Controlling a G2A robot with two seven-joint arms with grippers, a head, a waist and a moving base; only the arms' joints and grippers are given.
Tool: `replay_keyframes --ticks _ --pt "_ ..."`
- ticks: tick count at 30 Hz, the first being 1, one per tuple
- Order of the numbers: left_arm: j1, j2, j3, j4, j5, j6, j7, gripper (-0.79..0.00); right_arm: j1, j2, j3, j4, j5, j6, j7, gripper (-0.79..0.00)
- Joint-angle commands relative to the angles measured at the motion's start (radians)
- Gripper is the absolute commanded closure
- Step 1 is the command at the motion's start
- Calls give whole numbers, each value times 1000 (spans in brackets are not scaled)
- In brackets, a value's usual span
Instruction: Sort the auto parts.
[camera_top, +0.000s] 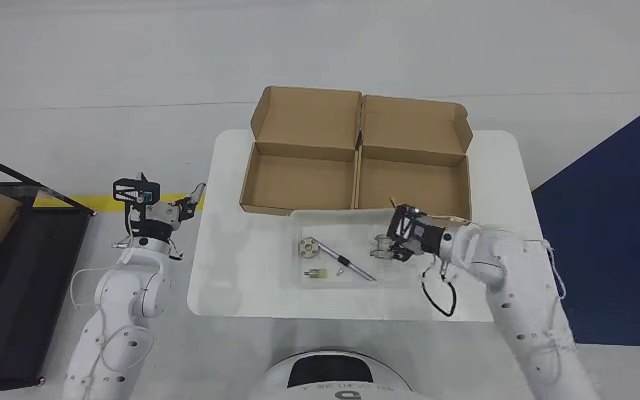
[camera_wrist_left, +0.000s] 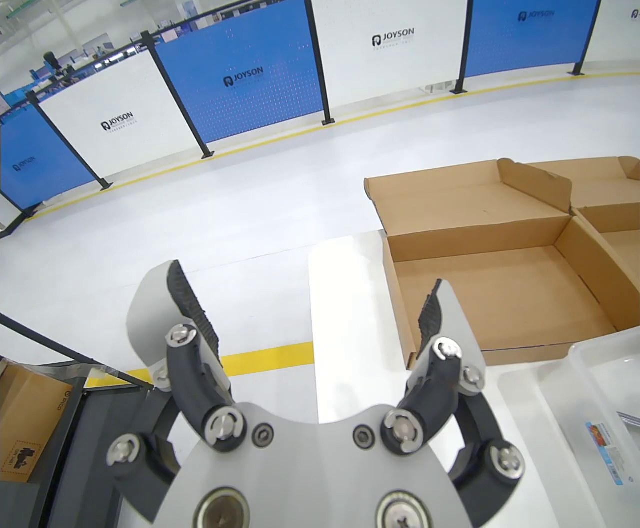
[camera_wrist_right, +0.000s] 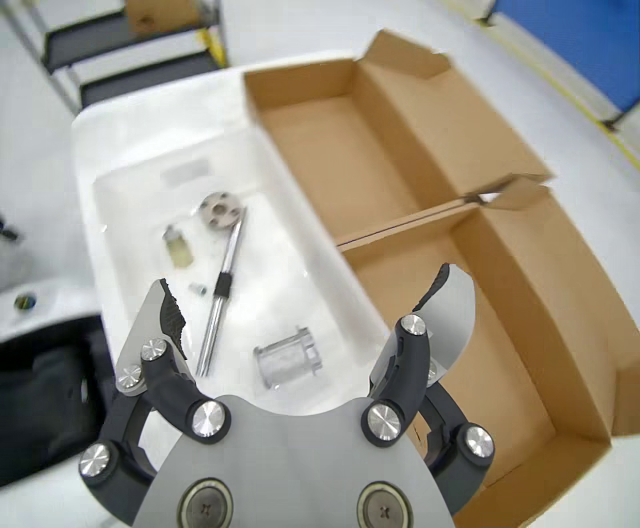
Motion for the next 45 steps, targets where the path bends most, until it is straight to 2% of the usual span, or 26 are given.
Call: replay_keyframes --ticks 1,9,11,14,17,18,20,22,24,26,27,29,32,34,35,36,37,38,42,44,45 --pt "0 0 0 0 0 0 0 -785 43 10 -66 7 22 -15 113 -785" --pt "0 0 0 0 0 0 0 -785 152 50 -216 34 109 -12 365 -782" --pt "0 0 0 0 0 0 0 -785 172 53 -257 51 83 9 387 -680" --pt "0 0 0 0 0 0 0 -785 202 48 -301 70 66 82 450 -714" --pt "0 0 0 0 0 0 0 -785 222 39 -355 82 32 147 494 -662" --pt "0 0 0 0 0 0 0 -785 227 35 -376 86 16 161 502 -591" --pt "0 0 0 0 0 0 0 -785 241 29 -406 97 -22 204 515 -539" --pt "0 0 0 0 0 0 0 -785 250 22 -439 110 -61 246 526 -542" --pt "0 0 0 0 0 0 0 -785 261 15 -465 125 -89 285 537 -582" --pt "0 0 0 0 0 0 0 -785 274 8 -488 140 -106 305 551 -690" --pt "0 0 0 0 0 0 0 -785 280 5 -497 145 -114 317 558 -708" --pt "0 0 0 0 0 0 0 -785 290 -1 -515 159 -124 334 573 -702" --pt "0 0 0 0 0 0 0 -785 306 -9 -537 176 -131 346 595 -643" --pt "0 0 0 0 0 0 0 -785 316 -14 -551 189 -131 348 610 -576" --pt "0 0 0 0 0 0 0 -785 321 -16 -557 197 -128 350 617 -539" --pt "0 0 0 0 0 0 0 -785 327 -19 -563 204 -125 351 622 -459" --pt "0 0 0 0 0 0 0 -785 334 -22 -569 212 -123 351 627 -440" --pt "0 0 0 0 0 0 0 -785 340 -25 -575 219 -122 353 631 -385" --pt "0 0 0 0 0 0 0 -785 363 -35 -594 246 -117 363 639 -342" --pt "0 0 0 0 0 0 0 -785 373 -40 -601 258 -116 371 641 -259" --pt "0 0 0 0 0 0 0 -785 377 -42 -604 263 -113 374 638 -172"
